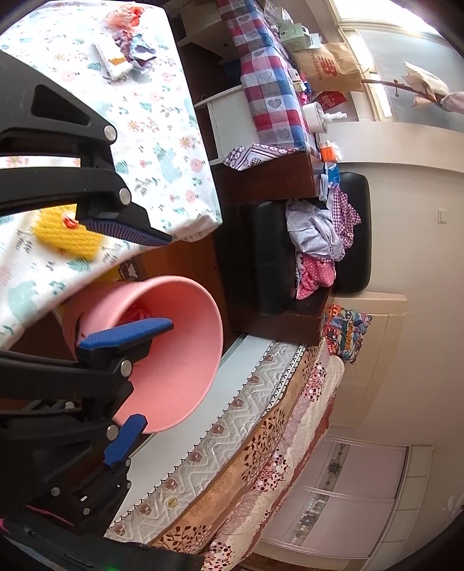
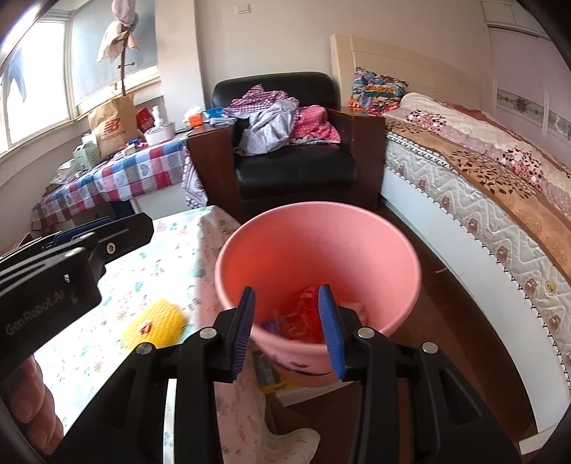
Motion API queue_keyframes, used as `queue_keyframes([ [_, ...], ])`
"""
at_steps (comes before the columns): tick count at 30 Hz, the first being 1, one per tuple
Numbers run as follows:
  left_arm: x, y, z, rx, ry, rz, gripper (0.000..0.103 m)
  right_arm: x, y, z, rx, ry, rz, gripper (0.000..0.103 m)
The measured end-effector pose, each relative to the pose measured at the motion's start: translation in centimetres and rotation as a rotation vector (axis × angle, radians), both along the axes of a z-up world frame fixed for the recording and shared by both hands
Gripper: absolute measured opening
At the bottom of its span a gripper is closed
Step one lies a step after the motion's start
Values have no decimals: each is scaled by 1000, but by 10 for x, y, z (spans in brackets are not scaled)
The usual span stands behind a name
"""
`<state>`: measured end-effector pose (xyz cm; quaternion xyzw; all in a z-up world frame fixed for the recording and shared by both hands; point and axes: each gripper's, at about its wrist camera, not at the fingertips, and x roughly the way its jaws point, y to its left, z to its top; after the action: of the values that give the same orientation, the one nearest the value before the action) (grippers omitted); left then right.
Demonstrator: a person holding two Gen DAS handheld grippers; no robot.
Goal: Collect trash
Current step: 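Move both open tools back over the table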
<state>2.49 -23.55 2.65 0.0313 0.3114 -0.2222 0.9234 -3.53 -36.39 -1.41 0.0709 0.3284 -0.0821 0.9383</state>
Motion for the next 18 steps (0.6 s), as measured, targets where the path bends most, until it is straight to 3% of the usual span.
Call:
queue_keyframes([
  [13,-51,113,-31,67,31,24,45,-16,61,-16,46,53,159,38],
  [18,-62,165,-51,83,73,69,45,-9,79,-31,117,116,217,38],
])
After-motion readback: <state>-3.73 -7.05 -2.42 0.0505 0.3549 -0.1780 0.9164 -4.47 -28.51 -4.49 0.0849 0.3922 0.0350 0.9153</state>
